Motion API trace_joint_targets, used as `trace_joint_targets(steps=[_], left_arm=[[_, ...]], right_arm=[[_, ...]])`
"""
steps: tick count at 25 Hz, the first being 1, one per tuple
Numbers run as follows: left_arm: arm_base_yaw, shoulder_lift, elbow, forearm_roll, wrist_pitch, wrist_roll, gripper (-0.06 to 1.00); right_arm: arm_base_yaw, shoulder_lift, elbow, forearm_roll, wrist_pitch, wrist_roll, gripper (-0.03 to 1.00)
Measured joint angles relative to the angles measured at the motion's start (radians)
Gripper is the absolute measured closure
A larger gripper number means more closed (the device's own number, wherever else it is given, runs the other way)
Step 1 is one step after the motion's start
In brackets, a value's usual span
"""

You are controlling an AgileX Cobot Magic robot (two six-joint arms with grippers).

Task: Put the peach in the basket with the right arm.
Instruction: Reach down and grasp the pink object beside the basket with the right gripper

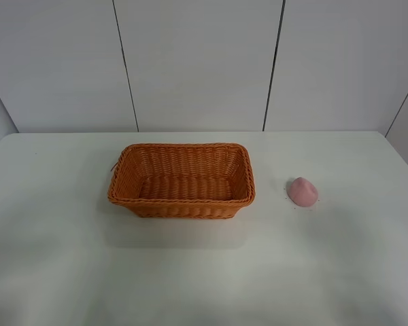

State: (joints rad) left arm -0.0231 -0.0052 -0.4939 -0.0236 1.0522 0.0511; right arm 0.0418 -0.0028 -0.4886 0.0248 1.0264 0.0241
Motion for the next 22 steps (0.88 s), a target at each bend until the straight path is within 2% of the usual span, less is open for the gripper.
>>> trace_joint_targets(steps=[14,17,20,22], left_arm=[[0.000,0.000,0.000,0.000,0.000,0.000,-0.04],[0.000,0.000,0.000,0.000,0.000,0.000,-0.04],[0.000,0.000,0.000,0.000,0.000,0.000,-0.04],[0.000,0.000,0.000,0.000,0.000,0.000,-0.04]], right_arm=[[0.000,0.023,-0.015,0.000,0.004,0.010,0.31],[0.000,0.133,-0.075,0.000,0.001,0.029,0.31],[0.000,0.324,-0.158,-0.013,-0.006,0.031,0.31],[0.000,0.528,-0.258,-0.031,-0.016,0.031,0.31]])
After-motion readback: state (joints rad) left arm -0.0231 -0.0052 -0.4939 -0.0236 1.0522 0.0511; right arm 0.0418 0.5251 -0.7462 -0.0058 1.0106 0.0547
